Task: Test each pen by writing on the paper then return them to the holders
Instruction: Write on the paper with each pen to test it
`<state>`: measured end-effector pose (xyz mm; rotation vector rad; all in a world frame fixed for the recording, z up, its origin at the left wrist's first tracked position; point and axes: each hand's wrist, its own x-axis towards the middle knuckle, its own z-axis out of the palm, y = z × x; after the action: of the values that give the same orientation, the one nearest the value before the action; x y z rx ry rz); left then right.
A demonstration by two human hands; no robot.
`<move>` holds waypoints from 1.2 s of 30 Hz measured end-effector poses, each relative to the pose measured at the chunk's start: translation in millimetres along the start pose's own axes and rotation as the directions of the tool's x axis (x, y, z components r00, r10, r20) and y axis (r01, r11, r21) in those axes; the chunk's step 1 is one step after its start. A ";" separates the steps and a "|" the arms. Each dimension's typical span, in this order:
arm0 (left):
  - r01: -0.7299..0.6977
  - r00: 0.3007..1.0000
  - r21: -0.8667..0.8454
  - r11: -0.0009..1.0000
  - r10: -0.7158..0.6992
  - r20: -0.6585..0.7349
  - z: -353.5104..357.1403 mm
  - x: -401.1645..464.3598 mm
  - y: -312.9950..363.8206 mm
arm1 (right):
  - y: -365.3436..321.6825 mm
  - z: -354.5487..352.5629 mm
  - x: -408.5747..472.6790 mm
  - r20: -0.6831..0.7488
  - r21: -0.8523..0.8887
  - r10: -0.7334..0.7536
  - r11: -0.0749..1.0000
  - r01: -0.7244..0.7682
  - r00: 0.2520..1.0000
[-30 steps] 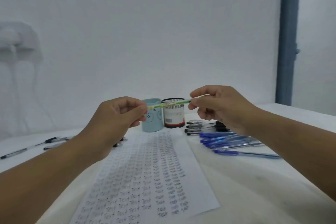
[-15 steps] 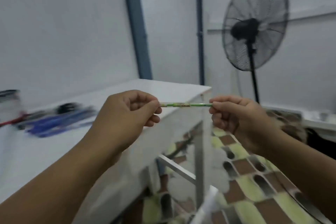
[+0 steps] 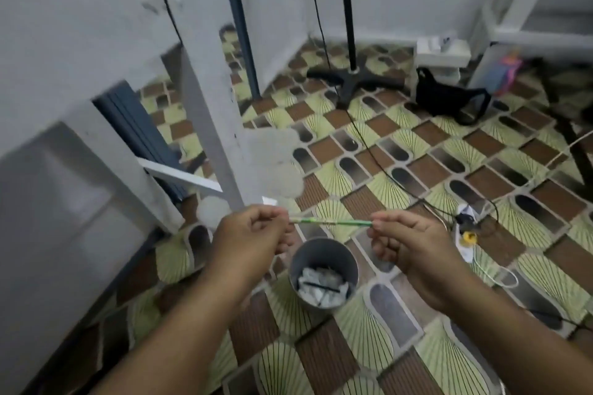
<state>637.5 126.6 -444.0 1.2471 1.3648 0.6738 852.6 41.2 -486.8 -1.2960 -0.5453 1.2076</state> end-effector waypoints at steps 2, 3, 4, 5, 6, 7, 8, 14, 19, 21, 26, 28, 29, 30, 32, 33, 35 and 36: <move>0.105 0.993 0.004 0.994 -0.105 0.047 10.3 15.8 -30.2 | 30.7 -10.6 5.7 -0.060 -0.032 0.065 0.997 -0.067 0.996; 0.161 0.984 0.012 0.987 -0.162 0.080 14.6 23.1 -43.8 | 45.7 -16.0 9.8 -0.094 -0.040 0.097 0.994 -0.101 0.991; 0.209 0.970 0.028 0.978 -0.211 0.118 18.1 29.4 -55.2 | 59.3 -20.8 13.6 -0.130 -0.047 0.124 0.990 -0.131 0.984; 0.248 0.956 0.047 0.968 -0.252 0.150 21.2 35.0 -65.0 | 72.0 -24.9 17.7 -0.166 -0.059 0.144 0.986 -0.155 0.976; 0.275 0.945 0.066 0.959 -0.282 0.166 23.2 40.0 -72.9 | 83.8 -27.7 22.1 -0.197 -0.081 0.158 0.981 -0.177 0.968; 0.292 0.939 0.083 0.953 -0.302 0.167 24.3 44.5 -80.3 | 96.7 -29.7 26.8 -0.221 -0.110 0.169 0.974 -0.197 0.961; 0.301 0.937 0.103 0.948 -0.314 0.156 24.6 48.2 -86.9 | 109.4 -30.1 32.1 -0.242 -0.147 0.176 0.965 -0.216 0.954; 0.336 0.925 0.142 0.931 -0.355 0.138 19.6 66.8 -110.2 | 178.1 -10.5 64.9 -0.325 -0.301 0.228 0.895 -0.329 0.918; 0.350 0.918 0.141 0.926 -0.369 0.143 12.7 75.5 -120.8 | 215.2 -7.3 66.3 -0.344 -0.348 0.343 0.818 -0.458 0.874; 0.344 0.922 0.148 0.927 -0.364 0.135 10.1 75.0 -123.4 | 214.2 -4.4 61.4 -0.336 -0.374 0.341 0.807 -0.456 0.878; 0.302 0.942 0.133 0.944 -0.317 0.112 2.4 66.2 -109.3 | 179.1 20.0 47.8 -0.251 -0.405 0.230 0.857 -0.318 0.940; 0.241 0.961 0.121 0.963 -0.254 0.110 -3.8 59.6 -90.9 | 149.9 37.8 42.3 -0.187 -0.405 0.145 0.890 -0.211 0.972; 0.189 0.973 0.123 0.974 -0.202 0.109 -7.3 56.1 -80.0 | 132.1 47.4 38.8 -0.148 -0.394 0.090 0.908 -0.143 0.985; 0.123 0.985 0.134 0.983 -0.137 0.105 -12.5 51.8 -65.6 | 111.6 58.8 35.5 -0.108 -0.379 0.026 0.923 -0.065 0.994; -0.017 0.996 0.155 0.988 0.003 0.091 -23.0 41.1 -33.2 | 67.4 80.7 26.5 -0.044 -0.350 -0.110 0.933 0.087 0.993; -0.093 0.993 0.159 0.983 0.081 0.081 -29.6 32.6 -14.5 | 43.0 91.9 20.3 -0.003 -0.336 -0.185 0.926 0.173 0.983; -0.235 0.972 0.167 0.958 0.228 0.060 -43.8 8.9 25.6 | -4.7 113.3 4.1 0.088 -0.299 -0.324 0.893 0.335 0.942; -0.307 0.952 0.175 0.935 0.304 0.043 -53.0 -7.3 47.5 | -28.6 124.6 -6.5 0.131 -0.271 -0.386 0.872 0.407 0.913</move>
<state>600.4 146.7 -386.2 1.6287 1.2513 0.7656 753.0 93.3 -425.7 -1.3061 -1.0237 0.8500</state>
